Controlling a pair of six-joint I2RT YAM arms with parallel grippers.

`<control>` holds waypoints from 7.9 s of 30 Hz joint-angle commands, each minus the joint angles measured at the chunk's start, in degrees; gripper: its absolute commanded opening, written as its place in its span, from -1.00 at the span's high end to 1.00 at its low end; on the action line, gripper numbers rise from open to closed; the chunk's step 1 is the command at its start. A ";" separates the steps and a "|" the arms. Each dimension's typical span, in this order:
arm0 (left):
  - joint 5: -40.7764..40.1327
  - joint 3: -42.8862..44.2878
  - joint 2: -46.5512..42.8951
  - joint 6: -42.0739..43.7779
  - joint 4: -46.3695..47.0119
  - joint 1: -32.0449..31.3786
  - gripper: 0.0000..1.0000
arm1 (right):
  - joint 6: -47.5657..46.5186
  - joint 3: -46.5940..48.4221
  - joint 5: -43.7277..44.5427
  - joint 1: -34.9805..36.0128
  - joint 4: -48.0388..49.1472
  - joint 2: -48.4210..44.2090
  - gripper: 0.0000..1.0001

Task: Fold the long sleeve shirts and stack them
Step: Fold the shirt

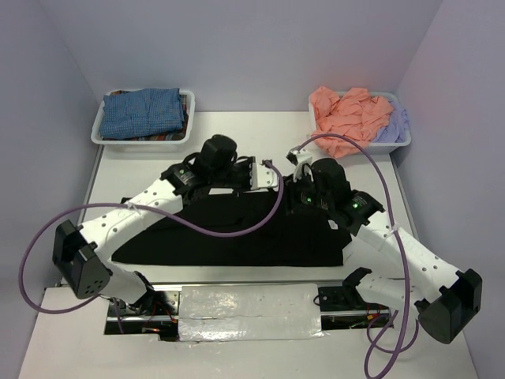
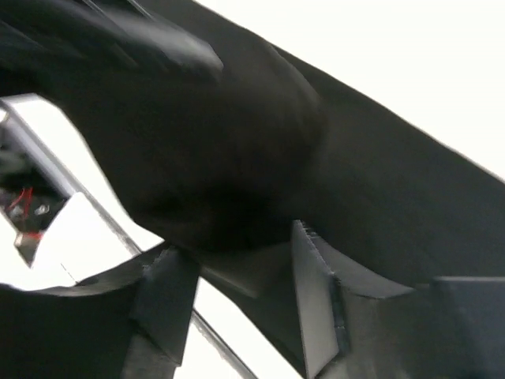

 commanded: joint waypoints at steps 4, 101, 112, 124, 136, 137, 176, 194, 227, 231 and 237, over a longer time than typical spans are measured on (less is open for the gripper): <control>-9.50 17.76 12.03 10.11 -11.04 -0.77 1.00 | 4.70 -0.65 11.88 -5.68 -6.63 -1.70 -0.19; -45.21 26.83 19.89 8.53 -11.79 -11.67 1.00 | 32.55 -33.42 1.69 -12.04 14.87 -25.61 1.00; -41.79 29.74 19.53 5.02 -18.72 -12.90 1.00 | 39.68 -30.38 13.71 -5.08 37.75 -3.06 1.00; -37.92 31.58 19.62 1.94 -21.79 -13.25 0.99 | 52.86 -28.69 17.68 -5.17 40.47 14.82 1.00; -25.52 27.71 19.27 -5.26 -36.21 -13.77 1.00 | 49.18 -20.80 17.16 -5.60 12.90 5.43 0.56; -25.61 27.80 19.44 -5.62 -36.73 -13.86 1.00 | 48.83 -20.61 16.81 -5.87 7.91 4.11 0.51; -7.78 31.48 23.84 -6.39 -40.35 -12.74 -0.94 | 32.66 -21.14 10.04 -17.73 2.76 -2.86 0.52; -2.06 26.49 36.23 -25.04 -26.99 0.99 -0.38 | 29.93 -21.49 7.85 -17.91 8.91 6.73 0.16; -3.20 29.82 39.93 -27.33 -24.79 2.75 1.00 | 29.31 -18.94 10.74 -18.96 10.94 4.10 1.00; -2.59 30.88 40.01 -27.33 -25.49 2.92 1.00 | 29.40 -17.10 10.48 -19.67 9.54 5.06 1.00; -3.72 29.74 39.14 -27.94 -23.03 4.59 1.00 | 28.70 -15.51 10.57 -22.48 10.15 7.08 1.00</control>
